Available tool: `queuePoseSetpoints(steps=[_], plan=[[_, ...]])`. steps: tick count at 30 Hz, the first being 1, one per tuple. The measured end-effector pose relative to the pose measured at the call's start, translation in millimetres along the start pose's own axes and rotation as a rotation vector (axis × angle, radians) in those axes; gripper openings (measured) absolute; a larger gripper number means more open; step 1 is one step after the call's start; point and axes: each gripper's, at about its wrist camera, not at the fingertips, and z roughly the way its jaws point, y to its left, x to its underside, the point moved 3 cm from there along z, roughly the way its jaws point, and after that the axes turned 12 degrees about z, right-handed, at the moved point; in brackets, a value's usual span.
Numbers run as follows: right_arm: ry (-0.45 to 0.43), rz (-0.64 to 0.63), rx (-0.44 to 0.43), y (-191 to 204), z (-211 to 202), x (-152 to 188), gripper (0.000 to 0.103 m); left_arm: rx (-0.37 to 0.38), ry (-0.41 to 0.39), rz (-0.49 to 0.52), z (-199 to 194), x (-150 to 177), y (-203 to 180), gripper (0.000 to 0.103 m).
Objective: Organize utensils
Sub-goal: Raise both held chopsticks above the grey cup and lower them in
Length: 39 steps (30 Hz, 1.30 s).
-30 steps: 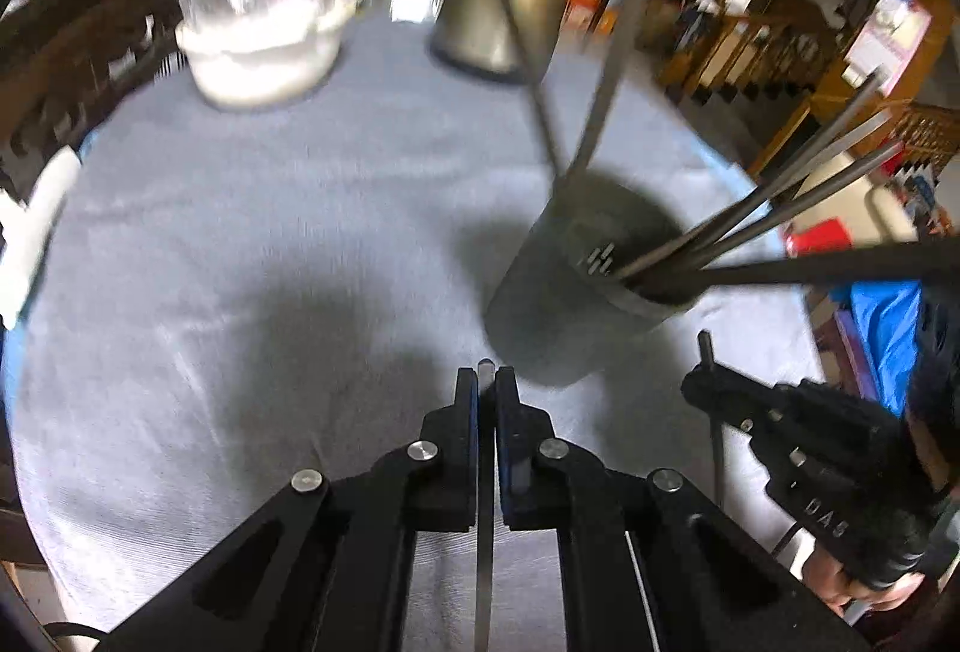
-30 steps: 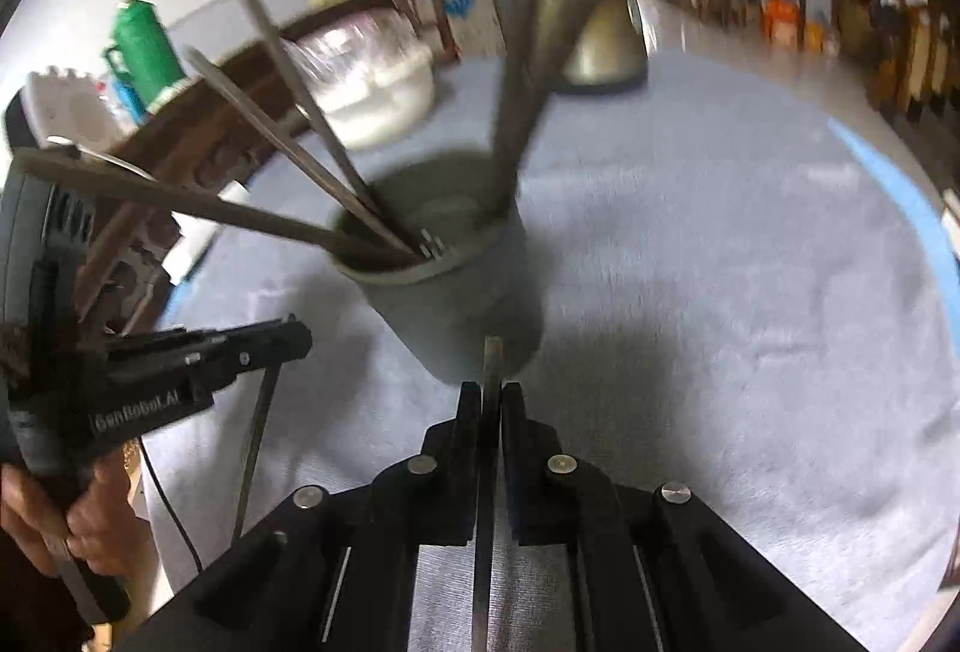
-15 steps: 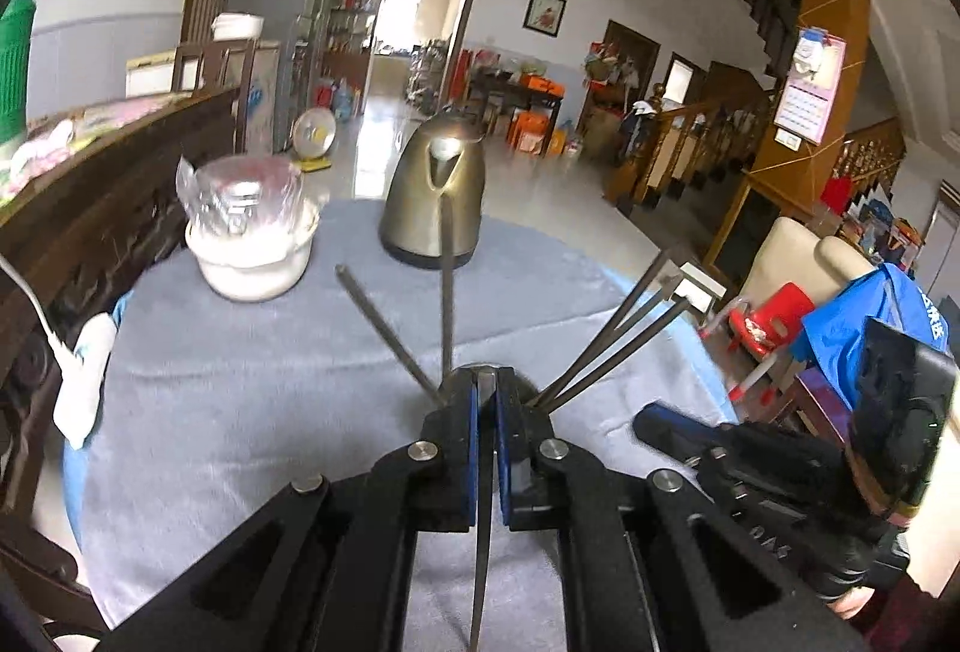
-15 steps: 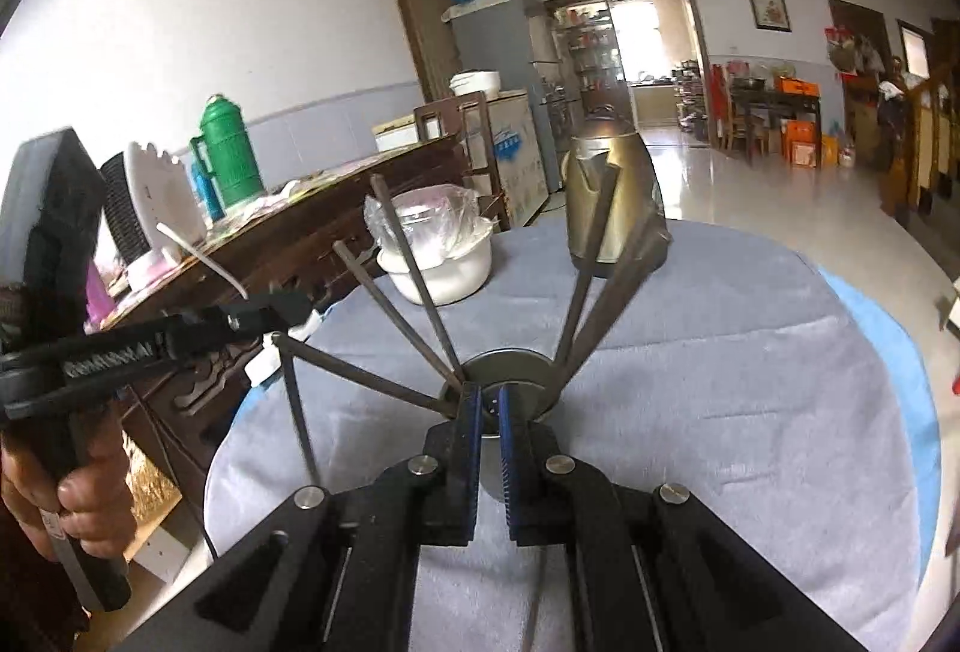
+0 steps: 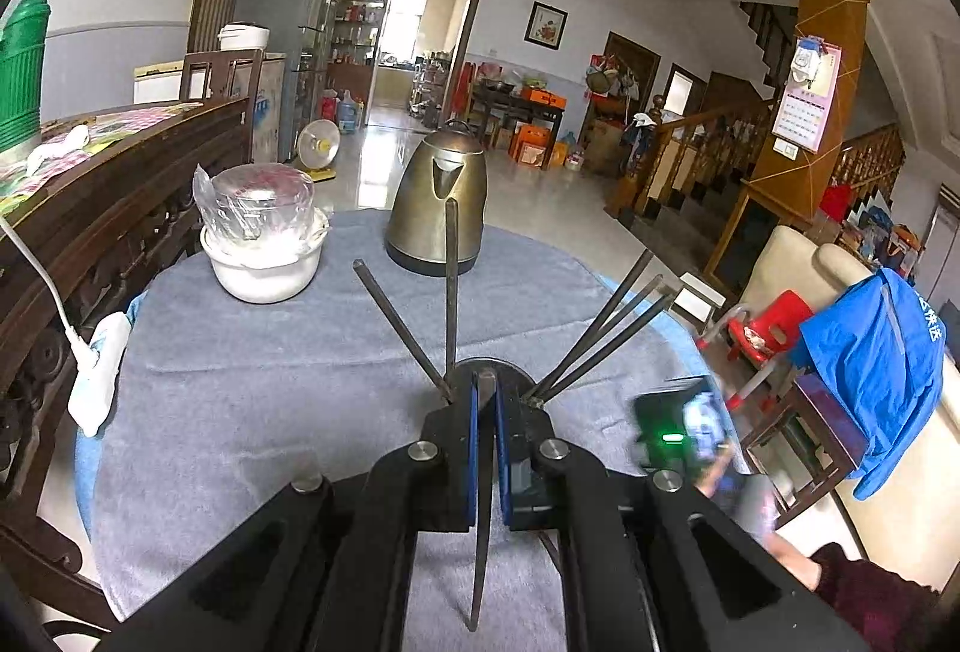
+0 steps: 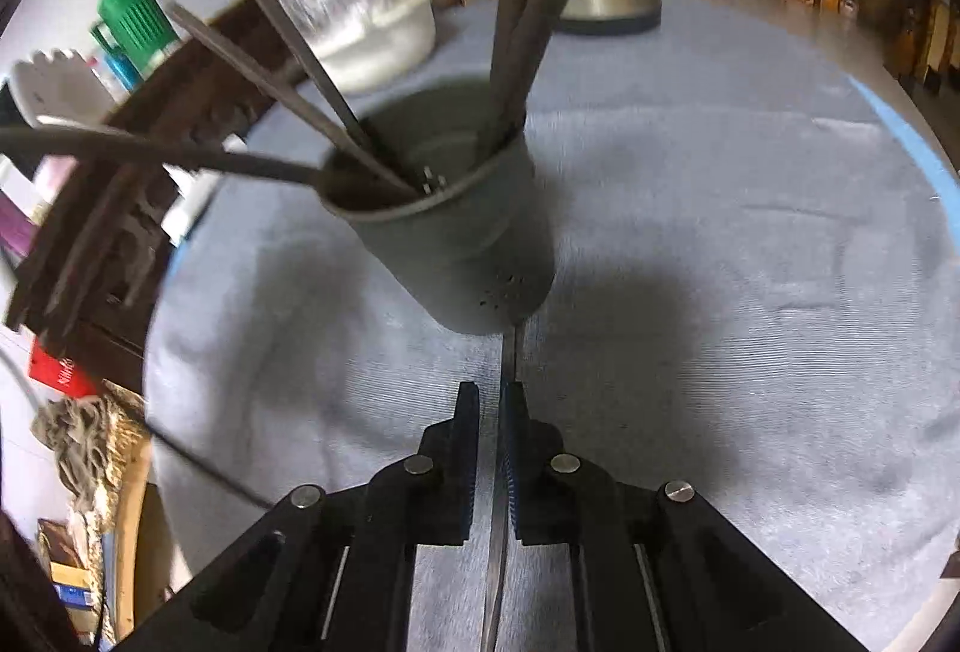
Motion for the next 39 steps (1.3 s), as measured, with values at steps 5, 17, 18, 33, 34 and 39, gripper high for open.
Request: queuePoseSetpoints(steps=[5,17,18,33,34,39], plan=[[0.045,0.003,0.103,0,30,1,0.012,0.001,-0.002,0.000,-5,2,0,0.005],[0.026,-0.043,0.135,7,38,4,0.006,-0.022,-0.003,0.022,-2,1,-7,0.005],[0.021,-0.040,0.133,6,37,5,0.006,-0.025,-0.003,0.025,-2,0,-8,0.005],[-0.166,-0.095,0.010,16,-43,13,0.006,-0.068,0.011,0.062,0,-1,-18,0.006],[-0.176,-0.097,0.003,21,-45,13,0.006,-0.071,0.012,0.065,0,-1,-19,0.006],[-0.234,-0.109,-0.036,32,-65,11,0.006,-0.078,0.017,0.069,0,-2,-21,0.006]])
